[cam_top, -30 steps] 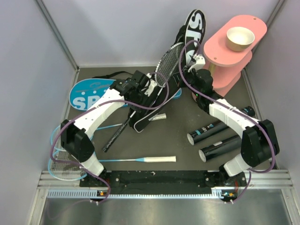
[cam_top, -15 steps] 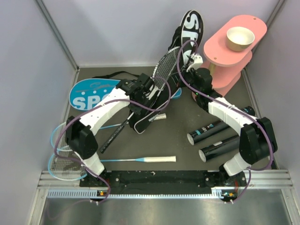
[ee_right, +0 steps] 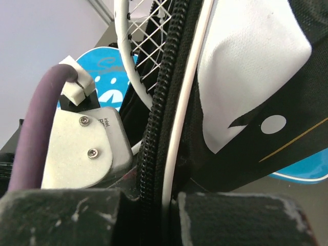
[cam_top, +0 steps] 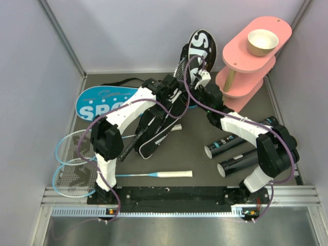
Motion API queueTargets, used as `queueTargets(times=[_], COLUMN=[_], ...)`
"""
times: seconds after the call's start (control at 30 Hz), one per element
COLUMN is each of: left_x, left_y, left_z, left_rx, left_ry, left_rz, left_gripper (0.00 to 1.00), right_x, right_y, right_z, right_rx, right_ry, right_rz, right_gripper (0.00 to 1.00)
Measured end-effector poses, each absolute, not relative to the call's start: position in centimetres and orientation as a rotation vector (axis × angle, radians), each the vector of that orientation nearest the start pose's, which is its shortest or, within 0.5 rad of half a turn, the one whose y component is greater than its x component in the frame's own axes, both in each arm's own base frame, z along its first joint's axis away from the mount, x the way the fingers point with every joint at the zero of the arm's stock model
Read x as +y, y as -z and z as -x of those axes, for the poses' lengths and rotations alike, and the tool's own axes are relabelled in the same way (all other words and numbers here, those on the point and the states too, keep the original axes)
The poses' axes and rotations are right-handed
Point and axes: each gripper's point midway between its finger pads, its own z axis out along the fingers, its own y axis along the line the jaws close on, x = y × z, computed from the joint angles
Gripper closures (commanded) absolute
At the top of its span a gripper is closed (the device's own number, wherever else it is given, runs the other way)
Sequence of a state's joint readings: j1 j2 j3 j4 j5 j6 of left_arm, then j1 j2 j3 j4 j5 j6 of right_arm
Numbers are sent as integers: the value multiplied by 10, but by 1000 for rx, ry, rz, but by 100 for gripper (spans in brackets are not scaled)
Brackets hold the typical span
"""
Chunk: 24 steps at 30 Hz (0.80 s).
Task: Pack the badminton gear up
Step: Place the racket in the racket bag.
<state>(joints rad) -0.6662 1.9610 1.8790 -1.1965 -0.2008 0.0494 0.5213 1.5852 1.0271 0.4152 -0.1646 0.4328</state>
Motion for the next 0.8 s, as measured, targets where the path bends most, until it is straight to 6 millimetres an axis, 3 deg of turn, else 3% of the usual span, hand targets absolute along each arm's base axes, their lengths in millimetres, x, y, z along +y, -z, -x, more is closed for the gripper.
queueTargets(times=[0.17, 0.37, 0.53, 0.8], left_x=[-218, -252, -268, -273], left_y=[-153, -177, -172, -168], left_z=[-337, -358, -367, -370], left_rx=[2652, 2576, 2547, 2557], left_ry=[-157, 8, 112, 141], left_rz=[-938, -853, -757, -672], left_gripper=[100, 100, 100, 100], right_x=[295, 301, 311, 315], right_y=[-221, -230, -228, -215], right_z=[-407, -406, -395, -386], right_rx=[1784, 1753, 1732, 1758], right_ry=[-852, -917, -1003, -1068], right_rz=[215, 188, 138, 49], right_gripper=[100, 100, 100, 100])
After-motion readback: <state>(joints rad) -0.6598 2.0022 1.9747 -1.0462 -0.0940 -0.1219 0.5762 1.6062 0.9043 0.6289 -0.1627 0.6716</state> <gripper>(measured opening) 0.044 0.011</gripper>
